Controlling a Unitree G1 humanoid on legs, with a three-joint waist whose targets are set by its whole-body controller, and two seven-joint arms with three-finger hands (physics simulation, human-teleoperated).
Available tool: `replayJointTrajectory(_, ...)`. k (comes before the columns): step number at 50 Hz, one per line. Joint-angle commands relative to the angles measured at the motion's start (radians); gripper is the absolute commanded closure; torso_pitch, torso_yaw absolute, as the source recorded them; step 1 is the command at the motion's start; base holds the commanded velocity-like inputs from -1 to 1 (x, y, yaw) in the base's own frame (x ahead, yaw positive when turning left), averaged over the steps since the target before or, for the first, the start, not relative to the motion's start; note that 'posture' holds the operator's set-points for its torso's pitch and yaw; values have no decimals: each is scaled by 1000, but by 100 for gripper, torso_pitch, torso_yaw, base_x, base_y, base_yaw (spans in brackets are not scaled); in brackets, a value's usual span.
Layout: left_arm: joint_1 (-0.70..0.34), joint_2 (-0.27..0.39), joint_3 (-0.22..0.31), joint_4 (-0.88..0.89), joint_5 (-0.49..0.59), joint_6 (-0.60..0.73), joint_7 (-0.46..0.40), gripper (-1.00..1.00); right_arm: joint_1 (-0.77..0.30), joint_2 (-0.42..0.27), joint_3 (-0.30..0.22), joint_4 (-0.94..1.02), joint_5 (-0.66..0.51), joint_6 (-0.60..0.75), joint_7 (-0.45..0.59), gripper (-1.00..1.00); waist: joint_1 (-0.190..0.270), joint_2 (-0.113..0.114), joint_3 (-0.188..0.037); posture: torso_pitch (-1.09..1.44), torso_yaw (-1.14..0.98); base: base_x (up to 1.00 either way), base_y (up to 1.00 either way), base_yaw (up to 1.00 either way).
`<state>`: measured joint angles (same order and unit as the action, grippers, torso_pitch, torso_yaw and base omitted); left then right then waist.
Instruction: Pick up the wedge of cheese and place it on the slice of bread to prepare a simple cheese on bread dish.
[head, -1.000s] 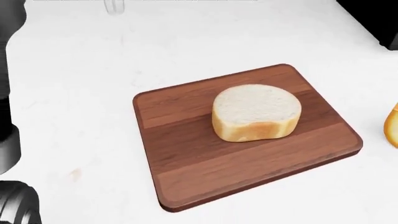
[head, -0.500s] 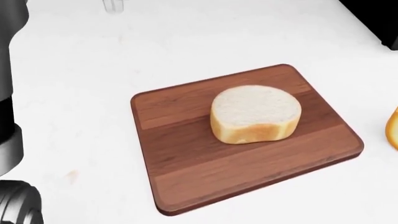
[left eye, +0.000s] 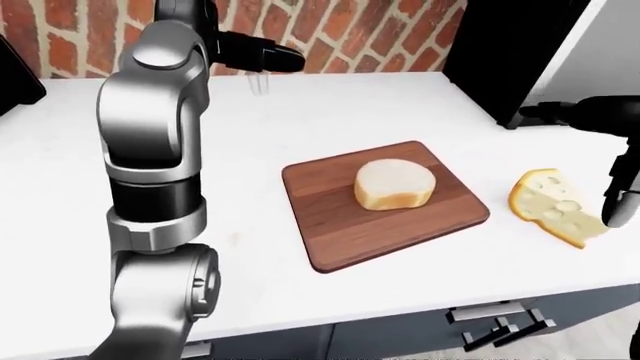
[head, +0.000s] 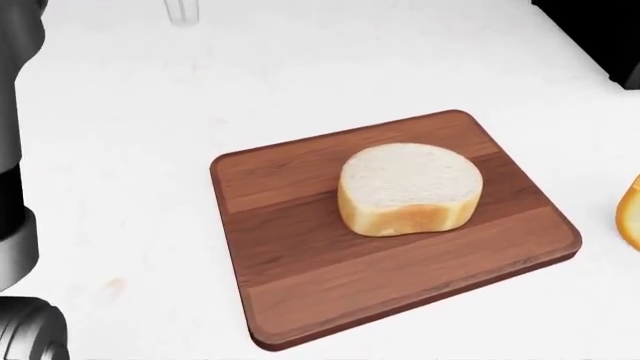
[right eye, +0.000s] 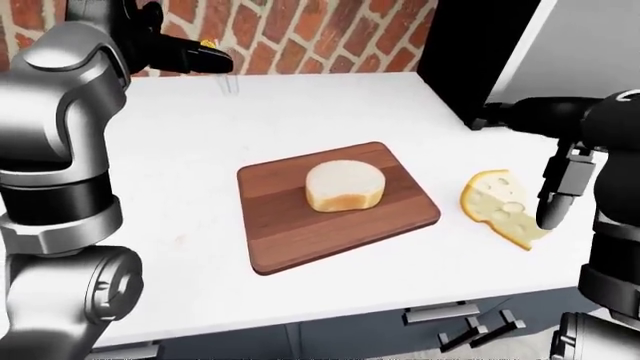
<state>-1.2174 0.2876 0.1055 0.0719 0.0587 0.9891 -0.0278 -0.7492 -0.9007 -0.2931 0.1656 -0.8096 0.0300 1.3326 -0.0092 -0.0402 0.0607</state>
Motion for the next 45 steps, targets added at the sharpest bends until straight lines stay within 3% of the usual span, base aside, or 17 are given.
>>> replayJointTrajectory(1,-40,10,6,-30,2,-29,4,-100,-23,-12,-24,-36,-3,24,-9,-100,1,-6,-30,0,0,0,0,0)
replayJointTrajectory(18,-40,7,-1,-46,2,-17,6,-100,58,8,-52,-81,-43,78,-20,-100,3,-7,-32,0,0,0,0,0)
replayJointTrajectory(33,-46,4,-1,-33,12,-25,-2,-100,50,53,-20,-49,-94,138,-44,-100,4,-5,-35,0,0,0,0,0)
replayJointTrajectory(45,-44,8,1,-42,11,-19,-3,-100,95,85,-27,-43,-106,134,-69,-100,4,-5,-38,0,0,0,0,0)
